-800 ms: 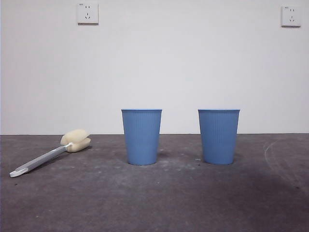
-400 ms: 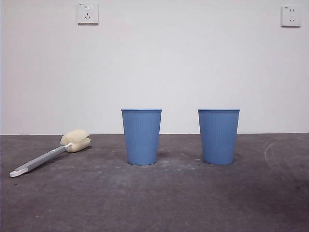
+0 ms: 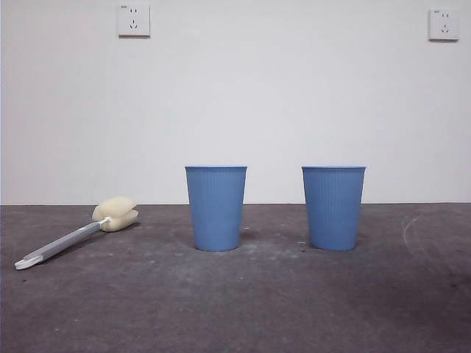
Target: Pick up the cup brush,pick up the cup,insert the brush into the cup,clean the cup,put the cup brush back,put the cup back to the fixed position on the table
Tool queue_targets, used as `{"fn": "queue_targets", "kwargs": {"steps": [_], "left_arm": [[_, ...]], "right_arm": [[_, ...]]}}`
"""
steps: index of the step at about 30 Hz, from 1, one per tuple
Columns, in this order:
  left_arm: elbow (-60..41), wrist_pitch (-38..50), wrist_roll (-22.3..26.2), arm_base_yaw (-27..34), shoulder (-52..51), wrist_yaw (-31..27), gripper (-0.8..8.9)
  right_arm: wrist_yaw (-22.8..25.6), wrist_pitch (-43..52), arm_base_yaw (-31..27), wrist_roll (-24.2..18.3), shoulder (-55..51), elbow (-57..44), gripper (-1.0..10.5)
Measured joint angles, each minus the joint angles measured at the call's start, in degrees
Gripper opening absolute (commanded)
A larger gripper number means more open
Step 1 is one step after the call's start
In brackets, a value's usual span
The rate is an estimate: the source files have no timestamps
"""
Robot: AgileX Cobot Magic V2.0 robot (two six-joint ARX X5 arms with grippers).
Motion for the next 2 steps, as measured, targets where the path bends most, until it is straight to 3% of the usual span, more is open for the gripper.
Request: {"fn": "queue_targets", "kwargs": {"steps": [2], "left_arm": [[0.0, 0.0, 0.0, 0.0, 0.0, 0.0, -0.04]], "right_arm": [[0.0, 0.0, 0.0, 0.0, 0.0, 0.0, 0.0]]}}
